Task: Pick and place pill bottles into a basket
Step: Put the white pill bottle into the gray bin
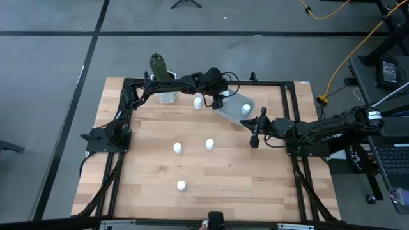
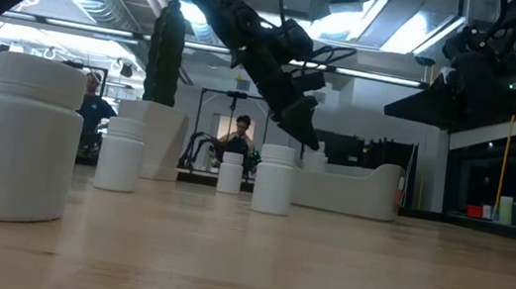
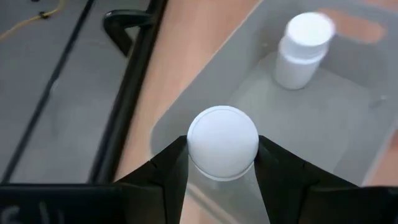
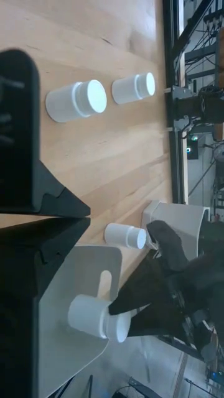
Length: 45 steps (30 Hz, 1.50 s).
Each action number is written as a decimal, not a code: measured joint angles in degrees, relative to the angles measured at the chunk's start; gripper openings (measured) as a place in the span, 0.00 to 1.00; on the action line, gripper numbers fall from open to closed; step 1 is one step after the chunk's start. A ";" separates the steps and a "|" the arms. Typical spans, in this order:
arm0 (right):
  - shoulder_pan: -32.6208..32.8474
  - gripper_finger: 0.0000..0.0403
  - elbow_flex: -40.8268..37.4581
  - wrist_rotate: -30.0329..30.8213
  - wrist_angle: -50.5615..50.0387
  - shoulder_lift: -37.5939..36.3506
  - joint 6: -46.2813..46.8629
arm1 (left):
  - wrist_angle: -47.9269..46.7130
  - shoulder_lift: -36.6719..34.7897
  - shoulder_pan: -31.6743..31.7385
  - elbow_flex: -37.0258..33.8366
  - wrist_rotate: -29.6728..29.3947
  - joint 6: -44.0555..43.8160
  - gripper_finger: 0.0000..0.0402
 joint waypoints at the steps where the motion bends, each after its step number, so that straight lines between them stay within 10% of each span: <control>1: 0.00 0.04 0.00 0.00 0.00 0.01 0.00 | 0.46 0.26 -0.04 0.00 0.66 -0.04 0.39; 45: -0.02 0.04 0.00 -0.02 -0.46 0.00 -0.19 | 1.54 2.91 -0.74 -0.04 -2.69 3.06 0.45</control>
